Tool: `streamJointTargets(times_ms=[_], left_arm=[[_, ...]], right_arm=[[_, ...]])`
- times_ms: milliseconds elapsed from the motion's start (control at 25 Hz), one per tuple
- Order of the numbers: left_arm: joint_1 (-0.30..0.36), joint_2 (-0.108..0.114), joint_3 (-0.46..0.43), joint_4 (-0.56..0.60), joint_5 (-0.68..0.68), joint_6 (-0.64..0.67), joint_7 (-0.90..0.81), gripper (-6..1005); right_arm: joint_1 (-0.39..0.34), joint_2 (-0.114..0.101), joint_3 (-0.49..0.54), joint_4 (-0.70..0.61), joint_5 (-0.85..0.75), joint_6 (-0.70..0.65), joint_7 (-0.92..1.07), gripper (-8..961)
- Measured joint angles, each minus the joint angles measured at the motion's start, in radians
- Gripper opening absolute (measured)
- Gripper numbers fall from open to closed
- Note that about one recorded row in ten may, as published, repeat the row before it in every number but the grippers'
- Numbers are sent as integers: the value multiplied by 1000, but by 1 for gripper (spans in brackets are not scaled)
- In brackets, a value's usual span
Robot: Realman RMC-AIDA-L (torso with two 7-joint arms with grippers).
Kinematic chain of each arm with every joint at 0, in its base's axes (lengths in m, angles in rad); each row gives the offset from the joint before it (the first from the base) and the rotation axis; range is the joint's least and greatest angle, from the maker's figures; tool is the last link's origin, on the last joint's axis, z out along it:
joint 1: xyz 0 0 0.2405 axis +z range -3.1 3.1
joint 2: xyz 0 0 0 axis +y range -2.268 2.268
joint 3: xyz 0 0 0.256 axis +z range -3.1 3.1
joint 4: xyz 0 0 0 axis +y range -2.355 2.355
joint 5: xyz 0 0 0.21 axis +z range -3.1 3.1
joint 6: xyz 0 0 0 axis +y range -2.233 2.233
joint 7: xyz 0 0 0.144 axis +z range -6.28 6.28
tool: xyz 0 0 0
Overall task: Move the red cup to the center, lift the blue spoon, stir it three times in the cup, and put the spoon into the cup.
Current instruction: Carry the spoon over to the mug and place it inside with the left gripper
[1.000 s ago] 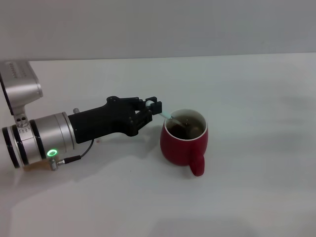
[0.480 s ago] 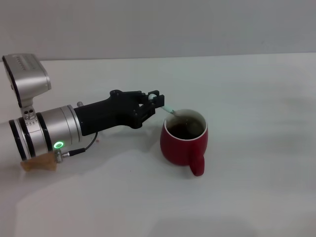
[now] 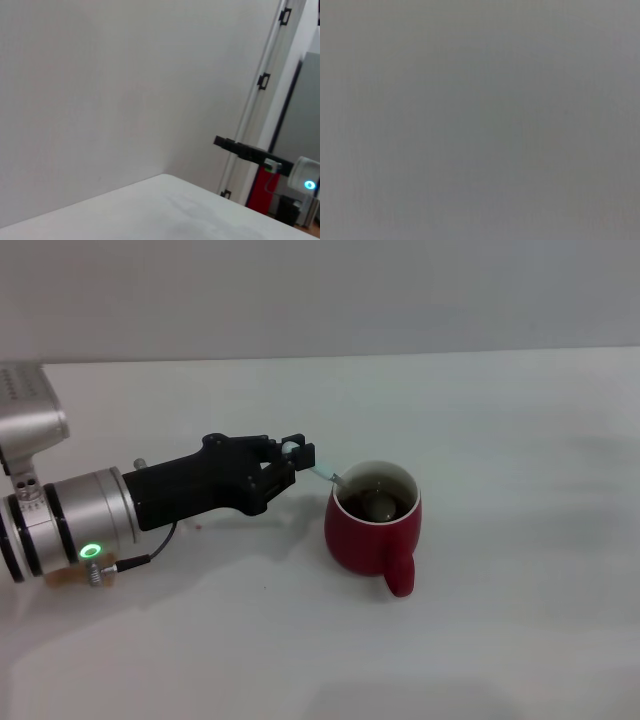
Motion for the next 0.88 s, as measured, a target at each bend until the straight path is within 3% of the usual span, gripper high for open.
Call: streamJointTargets(times_ms=[400,880], left_arm=[[7,5,0,9,10,35,3,155],[-49,-21,-1,9,46,-48,9,166]], right_arm=[[10,0,-5,0,-1,19,0,588],[11,2,-7,0,-2,19,0,588]])
